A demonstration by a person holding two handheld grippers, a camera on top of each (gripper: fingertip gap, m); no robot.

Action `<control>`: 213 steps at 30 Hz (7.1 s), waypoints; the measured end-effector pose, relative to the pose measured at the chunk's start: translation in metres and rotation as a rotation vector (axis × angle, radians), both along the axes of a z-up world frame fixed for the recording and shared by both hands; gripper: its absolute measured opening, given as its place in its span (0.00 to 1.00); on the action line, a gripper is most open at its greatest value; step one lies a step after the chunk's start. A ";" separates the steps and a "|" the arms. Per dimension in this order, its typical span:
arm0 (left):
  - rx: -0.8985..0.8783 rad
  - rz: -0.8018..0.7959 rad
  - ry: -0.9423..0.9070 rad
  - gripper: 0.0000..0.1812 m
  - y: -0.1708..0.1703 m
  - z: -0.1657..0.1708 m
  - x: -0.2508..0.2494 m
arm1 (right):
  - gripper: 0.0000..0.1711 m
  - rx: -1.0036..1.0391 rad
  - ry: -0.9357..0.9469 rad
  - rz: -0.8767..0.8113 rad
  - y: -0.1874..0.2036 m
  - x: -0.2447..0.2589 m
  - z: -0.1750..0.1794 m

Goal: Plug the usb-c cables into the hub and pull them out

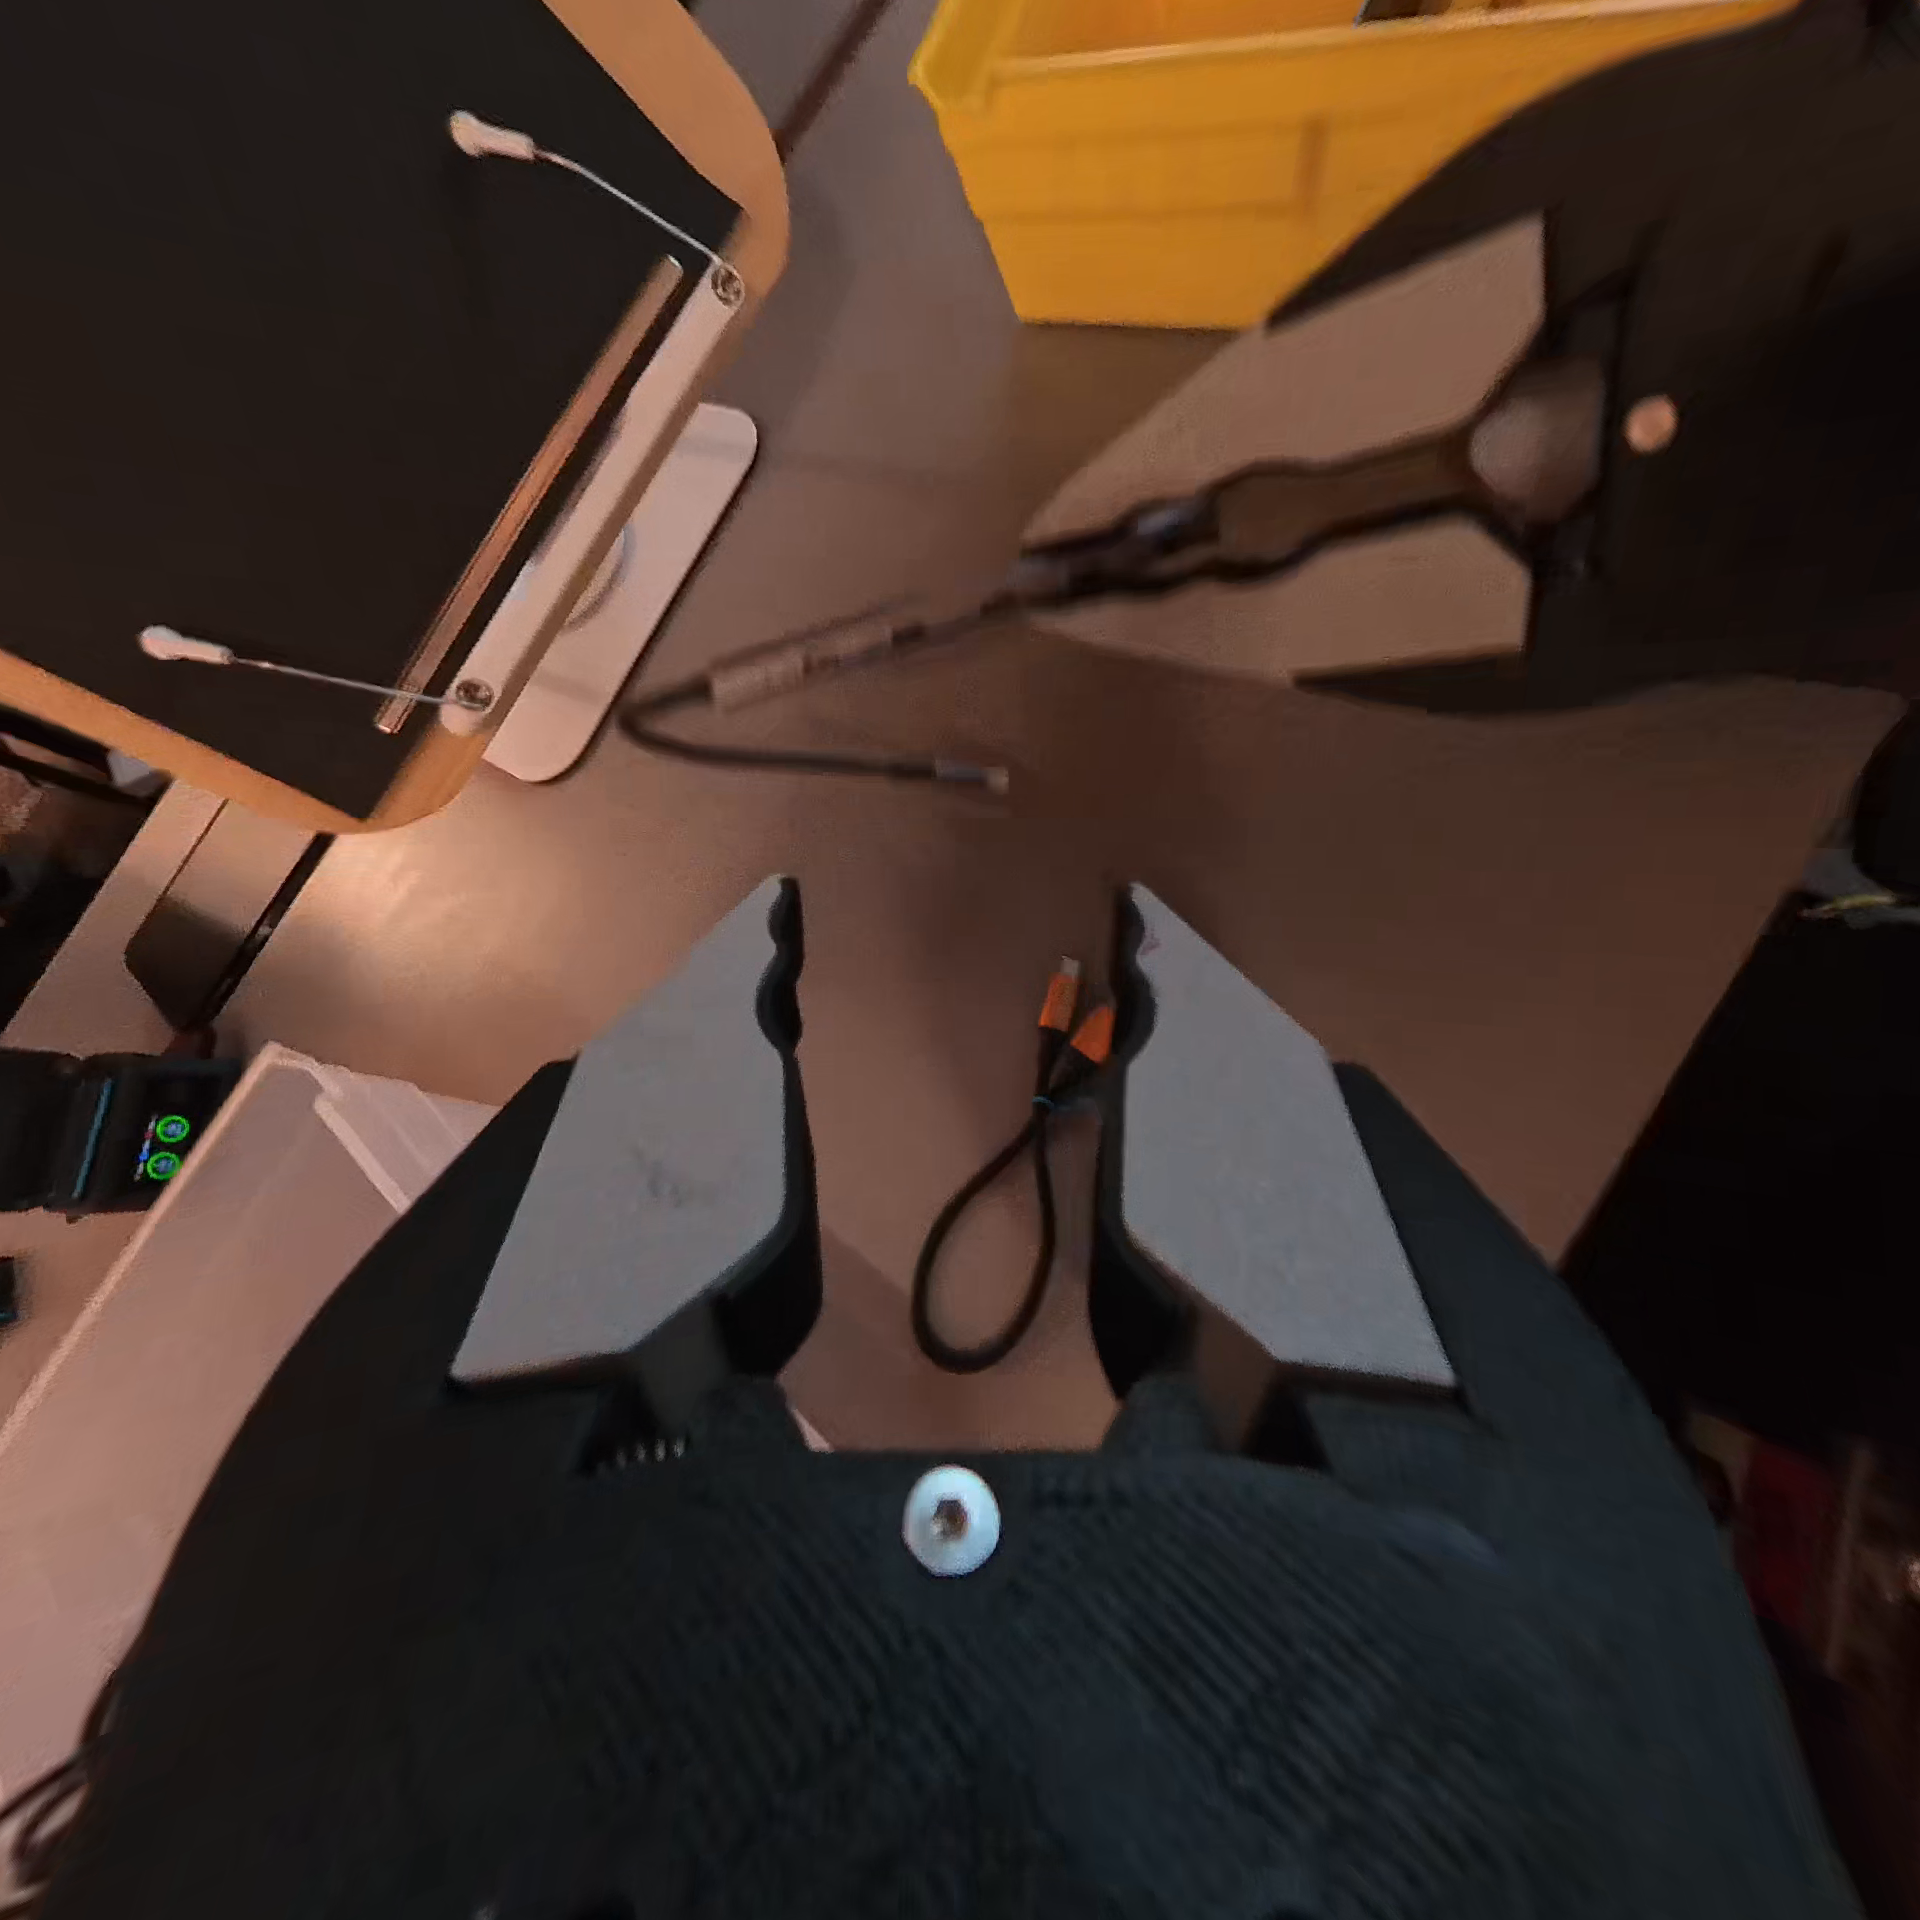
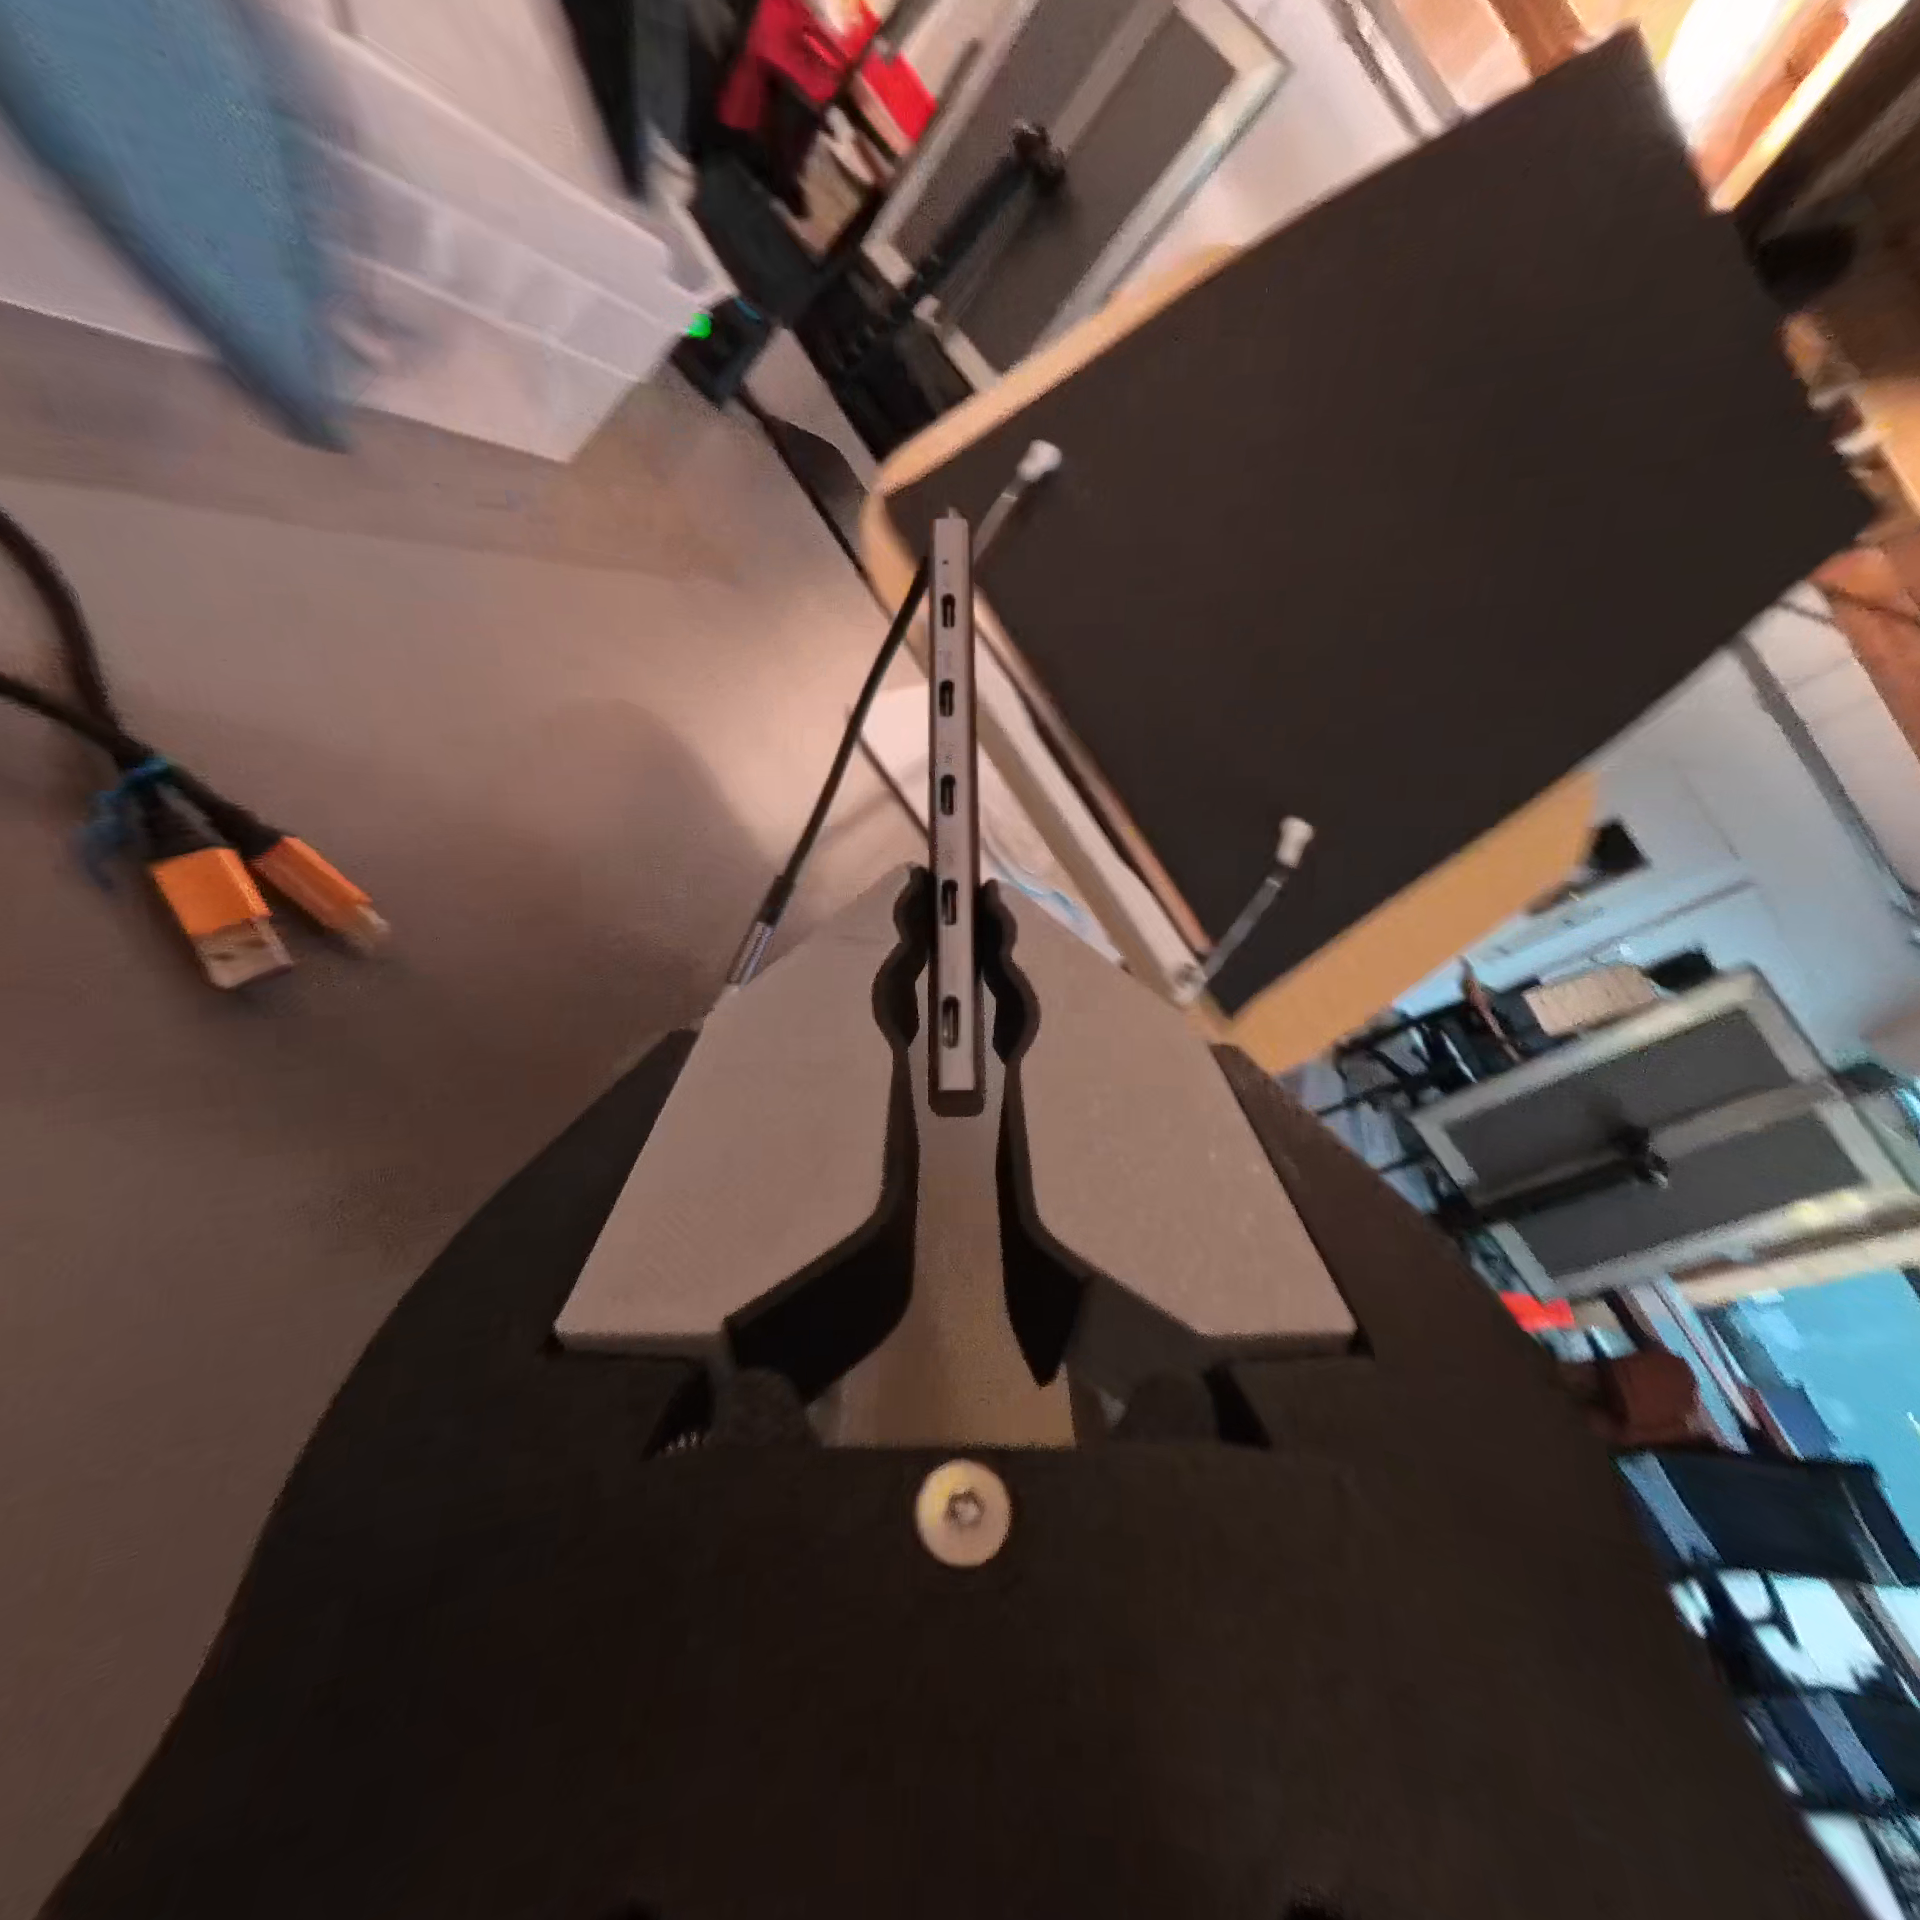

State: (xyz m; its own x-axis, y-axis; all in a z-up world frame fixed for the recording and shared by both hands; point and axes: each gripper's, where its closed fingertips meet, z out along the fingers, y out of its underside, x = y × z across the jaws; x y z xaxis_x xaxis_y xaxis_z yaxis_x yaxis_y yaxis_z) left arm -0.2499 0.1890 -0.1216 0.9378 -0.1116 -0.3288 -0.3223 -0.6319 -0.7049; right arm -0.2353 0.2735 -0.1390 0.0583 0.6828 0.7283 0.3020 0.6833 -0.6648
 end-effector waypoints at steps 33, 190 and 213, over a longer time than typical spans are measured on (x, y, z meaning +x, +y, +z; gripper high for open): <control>0.325 -0.049 -0.272 0.29 -0.089 0.018 -0.024 | 0.22 -0.320 -0.604 -0.162 0.144 0.020 0.016; -0.062 -0.081 0.844 0.00 -0.042 0.230 -0.186 | 0.36 -1.147 -0.468 0.623 -0.065 -0.070 -0.073; 0.277 -0.513 0.762 0.00 0.006 0.195 -0.015 | 0.42 -1.058 -0.252 0.922 -0.035 -0.010 0.029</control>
